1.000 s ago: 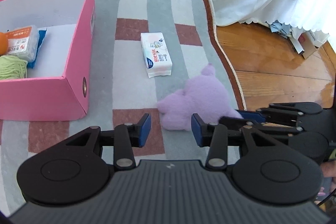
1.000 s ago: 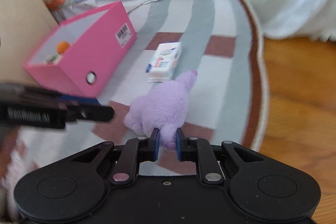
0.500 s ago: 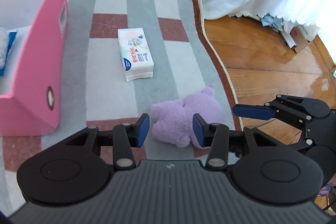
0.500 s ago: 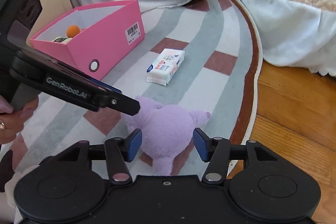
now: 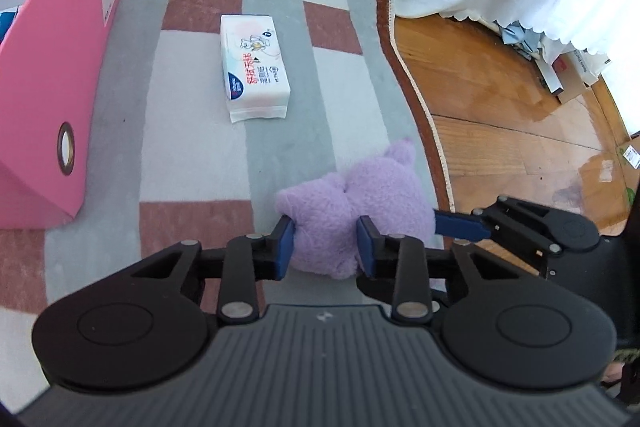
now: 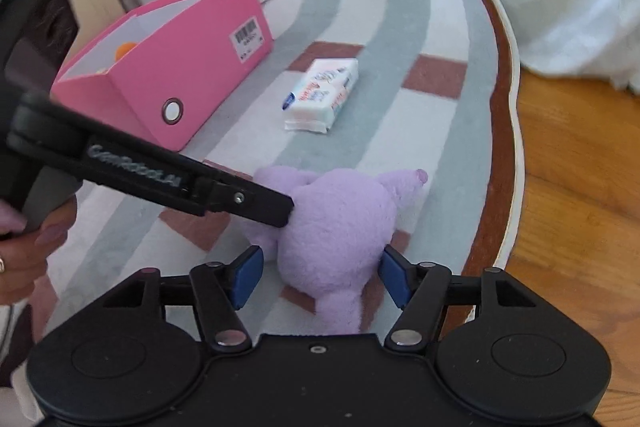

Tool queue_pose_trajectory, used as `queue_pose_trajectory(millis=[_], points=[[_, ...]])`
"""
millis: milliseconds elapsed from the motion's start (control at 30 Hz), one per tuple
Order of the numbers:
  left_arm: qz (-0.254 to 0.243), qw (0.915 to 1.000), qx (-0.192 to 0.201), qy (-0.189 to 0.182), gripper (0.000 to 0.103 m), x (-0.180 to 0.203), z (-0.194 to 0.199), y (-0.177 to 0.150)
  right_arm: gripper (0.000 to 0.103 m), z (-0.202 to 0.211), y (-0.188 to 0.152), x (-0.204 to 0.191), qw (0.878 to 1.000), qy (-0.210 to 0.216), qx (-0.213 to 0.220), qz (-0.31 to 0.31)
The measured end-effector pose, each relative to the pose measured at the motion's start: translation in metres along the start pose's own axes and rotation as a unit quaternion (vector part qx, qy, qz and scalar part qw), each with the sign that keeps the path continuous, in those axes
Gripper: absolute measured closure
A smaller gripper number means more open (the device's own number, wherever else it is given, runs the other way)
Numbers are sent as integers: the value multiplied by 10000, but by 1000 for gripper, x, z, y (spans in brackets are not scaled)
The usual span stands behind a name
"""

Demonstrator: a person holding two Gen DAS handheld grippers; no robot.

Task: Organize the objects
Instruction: 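Close the right tool on the lilac plush toy and lift it, then carry the lilac plush with the right tool over the pink box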

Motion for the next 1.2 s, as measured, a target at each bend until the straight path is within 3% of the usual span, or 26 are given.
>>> queue_pose_trajectory(millis=[233, 433, 867, 1200], points=[[-15, 10000, 42, -28, 73, 10, 11, -5, 47, -2, 1, -2, 9994, -310, -148, 89], [-215, 9997, 119, 86, 73, 18, 31, -5, 47, 16, 12, -7, 9998, -163, -101, -63], [-242, 9996, -70, -104, 73, 37, 71, -7, 20, 61, 34, -35, 9993, -36, 50, 375], [-309, 9994, 9, -179, 73, 37, 117, -8, 18, 95, 53, -60, 9980, 309, 206, 520]])
Point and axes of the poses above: each gripper's, at about its wrist camera, not at the fingertips, and z roughly against the way its jaws point, x to its right, y to its top, the point moved 8 cm from there along -z, roughly the way its jaws point, and after that the axes turned 10 degrees about -y, right-handed, at the moved point
